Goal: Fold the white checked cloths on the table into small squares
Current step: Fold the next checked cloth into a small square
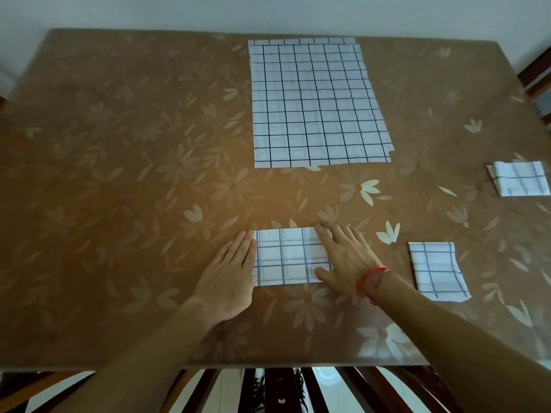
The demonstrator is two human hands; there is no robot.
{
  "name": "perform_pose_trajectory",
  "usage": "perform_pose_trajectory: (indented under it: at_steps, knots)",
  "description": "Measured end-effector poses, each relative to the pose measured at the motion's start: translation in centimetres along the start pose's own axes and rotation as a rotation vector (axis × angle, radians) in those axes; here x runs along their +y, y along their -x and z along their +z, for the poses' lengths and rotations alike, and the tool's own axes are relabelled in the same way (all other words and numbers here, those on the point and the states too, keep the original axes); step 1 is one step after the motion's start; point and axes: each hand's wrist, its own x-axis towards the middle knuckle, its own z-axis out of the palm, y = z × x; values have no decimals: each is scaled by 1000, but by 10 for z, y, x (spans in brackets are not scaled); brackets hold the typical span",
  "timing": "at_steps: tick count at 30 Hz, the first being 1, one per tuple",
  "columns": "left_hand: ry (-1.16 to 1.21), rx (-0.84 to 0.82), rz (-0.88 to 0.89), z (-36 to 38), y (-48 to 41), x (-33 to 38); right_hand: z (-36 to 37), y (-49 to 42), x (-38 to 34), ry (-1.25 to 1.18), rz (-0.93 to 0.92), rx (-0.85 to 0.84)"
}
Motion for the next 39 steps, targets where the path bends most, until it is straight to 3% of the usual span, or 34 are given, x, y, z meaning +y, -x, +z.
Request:
perform_pose_trajectory:
  at_steps: [10, 11, 14, 16, 21, 24, 25, 30, 39]
  knots:
    - [53, -26, -18, 1, 0, -1, -30, -38, -6, -22, 100, -65]
    - [60, -24, -18, 0, 0, 0, -41, -36, -10, 13, 112, -125]
    - [82, -26, -24, 0, 0, -1, -77, -32, -20, 180, 76, -544]
    - [78, -32, -21, 2, 0, -1, -114, -21, -38, 218, -20, -597]
    - [70, -38, -4, 4, -1, -3, -74, -28, -16, 144, -91, -496]
    - [92, 4, -14, 3, 0, -1, -50, -42, -16, -90, -5, -132]
    - [106, 22, -22, 3, -1, -1, -46, -46, -16, -181, 15, -94]
    - [206, 104, -52, -2, -1, 3, -32, -41, -13, -360, 103, -9]
    - [199, 227, 26, -4, 23, 20, -20, 5, -20, -975, 511, 110]
